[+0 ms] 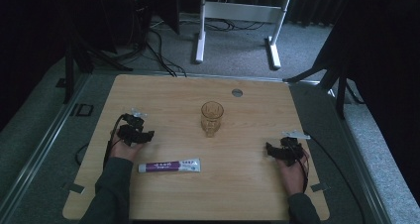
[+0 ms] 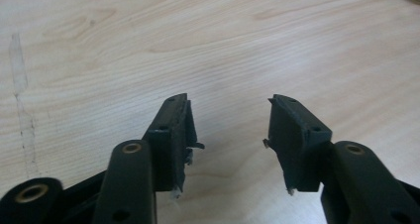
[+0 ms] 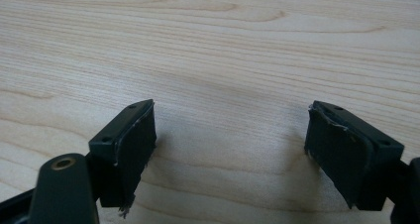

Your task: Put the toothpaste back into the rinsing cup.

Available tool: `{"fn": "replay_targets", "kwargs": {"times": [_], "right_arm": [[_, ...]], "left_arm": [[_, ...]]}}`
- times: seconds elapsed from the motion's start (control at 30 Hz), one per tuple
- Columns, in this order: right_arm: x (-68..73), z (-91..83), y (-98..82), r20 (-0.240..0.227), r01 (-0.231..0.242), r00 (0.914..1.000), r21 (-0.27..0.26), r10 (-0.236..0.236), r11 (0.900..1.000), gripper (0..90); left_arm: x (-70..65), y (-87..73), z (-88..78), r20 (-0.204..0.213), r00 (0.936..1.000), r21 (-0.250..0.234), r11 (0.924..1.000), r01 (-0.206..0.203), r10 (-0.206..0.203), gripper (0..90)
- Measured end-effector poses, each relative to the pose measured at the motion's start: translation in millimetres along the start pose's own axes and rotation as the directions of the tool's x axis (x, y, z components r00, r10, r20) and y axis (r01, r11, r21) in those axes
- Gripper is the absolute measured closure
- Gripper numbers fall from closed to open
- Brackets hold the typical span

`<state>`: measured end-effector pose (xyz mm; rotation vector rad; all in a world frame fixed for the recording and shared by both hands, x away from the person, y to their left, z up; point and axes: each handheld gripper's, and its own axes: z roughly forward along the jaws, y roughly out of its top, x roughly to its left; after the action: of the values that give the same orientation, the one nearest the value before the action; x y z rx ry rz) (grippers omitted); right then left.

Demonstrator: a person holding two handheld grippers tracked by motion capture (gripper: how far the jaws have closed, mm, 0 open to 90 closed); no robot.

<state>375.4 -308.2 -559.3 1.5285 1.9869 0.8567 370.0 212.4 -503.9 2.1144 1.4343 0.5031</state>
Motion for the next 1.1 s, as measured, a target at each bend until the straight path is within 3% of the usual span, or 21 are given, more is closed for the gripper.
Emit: {"fn": "replay_targets", "kwargs": {"times": [0.23, 0.57, 0.77, 0.9, 1.1], "right_arm": [[0.0, 0.0, 0.0, 0.000, 0.000, 1.0000, 0.000, 0.000, 1.000, 19.5], [0.0, 0.0, 0.0, 0.000, 0.000, 1.0000, 0.000, 0.000, 1.000, 19.5], [0.0, 0.0, 0.0, 0.000, 0.000, 1.0000, 0.000, 0.000, 1.000, 19.5], [0.0, 0.0, 0.0, 0.000, 0.000, 1.0000, 0.000, 0.000, 1.000, 19.5], [0.0, 0.0, 0.0, 0.000, 0.000, 1.0000, 0.000, 0.000, 1.000, 19.5]], "left_arm": [[-6.5, -3.8, -19.3, 0.047, 0.9974, -0.053, 0.9972, -0.052, 0.055, 46.8], [-15.7, -2.6, -32.7, 0.077, 0.9883, -0.077, 0.9891, -0.126, 0.132, 44.7], [-20.7, -2.8, -34.4, 0.091, 0.9839, -0.075, 0.9863, -0.147, 0.154, 44.6], [-28.6, -4.3, -35.5, 0.105, 0.9746, -0.071, 0.9791, -0.191, 0.198, 45.2], [-36.2, -5.6, -38.7, 0.120, 0.9651, -0.073, 0.9716, -0.225, 0.233, 45.2]]}}
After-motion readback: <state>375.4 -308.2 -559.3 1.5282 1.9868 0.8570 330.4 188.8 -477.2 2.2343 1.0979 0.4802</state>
